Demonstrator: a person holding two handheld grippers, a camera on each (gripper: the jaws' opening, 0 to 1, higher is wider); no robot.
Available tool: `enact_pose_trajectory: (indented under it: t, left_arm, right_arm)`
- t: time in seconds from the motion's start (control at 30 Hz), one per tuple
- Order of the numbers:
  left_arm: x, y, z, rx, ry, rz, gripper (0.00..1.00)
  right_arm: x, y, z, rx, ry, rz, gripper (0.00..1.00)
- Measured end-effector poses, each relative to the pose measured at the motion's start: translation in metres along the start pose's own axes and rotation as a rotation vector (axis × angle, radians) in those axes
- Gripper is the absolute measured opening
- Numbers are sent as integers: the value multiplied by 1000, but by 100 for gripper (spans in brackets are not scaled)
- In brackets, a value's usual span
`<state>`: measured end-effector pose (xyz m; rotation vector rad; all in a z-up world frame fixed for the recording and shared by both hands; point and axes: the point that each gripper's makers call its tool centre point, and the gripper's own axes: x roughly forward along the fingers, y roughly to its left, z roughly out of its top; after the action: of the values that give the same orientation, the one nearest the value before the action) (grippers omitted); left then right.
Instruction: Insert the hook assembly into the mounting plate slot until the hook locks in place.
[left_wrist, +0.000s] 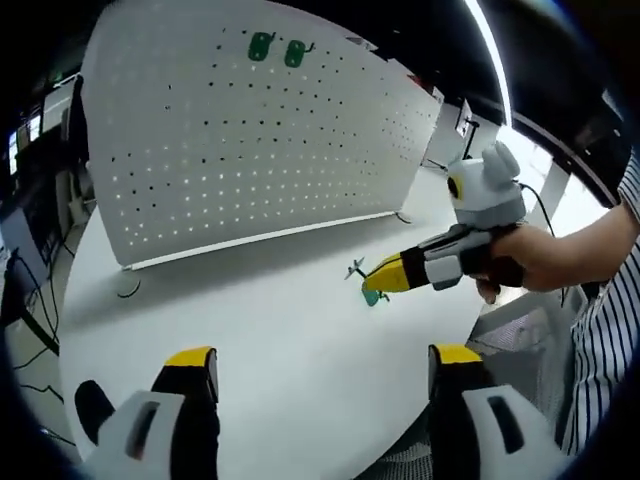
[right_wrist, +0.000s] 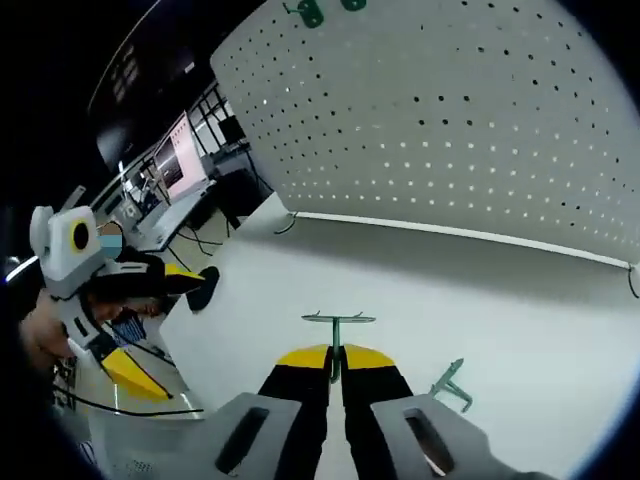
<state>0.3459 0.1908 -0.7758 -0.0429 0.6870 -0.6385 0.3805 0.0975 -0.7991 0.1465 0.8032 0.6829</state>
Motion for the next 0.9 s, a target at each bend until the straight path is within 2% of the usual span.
enact_pose_trajectory:
  t: [0.1, 0.2, 0.27, 0.33, 0.4, 0.5, 0.6, 0.63, 0.73, 0.83, 0.9]
  left_arm:
    - [3, -7, 10, -7, -42, -28, 83]
    - [7, -17, 18, 20, -53, -59, 79]
    - [8, -24, 24, 43, -63, -81, 76]
    - [8, -30, 31, 56, -87, -100, 73]
    - [7, -33, 36, 51, -105, -116, 68]
    - [6, -40, 46, 30, -137, -155, 64]
    - [6, -48, 47, 52, -134, -188, 60]
    - [5, -51, 47, 71, -130, -199, 59]
    - [4, -58, 48, 86, -133, -221, 55]
    - [3, -63, 49, 97, -141, -242, 45]
    - [3, -67, 50, 98, -145, -256, 40]
  right_arm:
    - [-10, 11, 1, 58, -11, 47, 1]
    - [-20, 22, -3, 99, 3, 96, 1]
    - [-26, 31, -1, 148, -21, 135, 1]
    - [-30, 37, -3, 172, -11, 165, 1]
    - [-34, 40, -4, 167, -12, 177, 1]
    - [-38, 50, -4, 219, -15, 235, 1]
    - [-42, 54, -4, 211, -15, 255, 1]
    - [-45, 59, -2, 204, -21, 286, 1]
    - [-48, 61, -3, 230, -26, 319, 1]
    - [-50, 63, -4, 214, -21, 334, 1]
    - [-53, 66, -4, 246, -27, 362, 1]
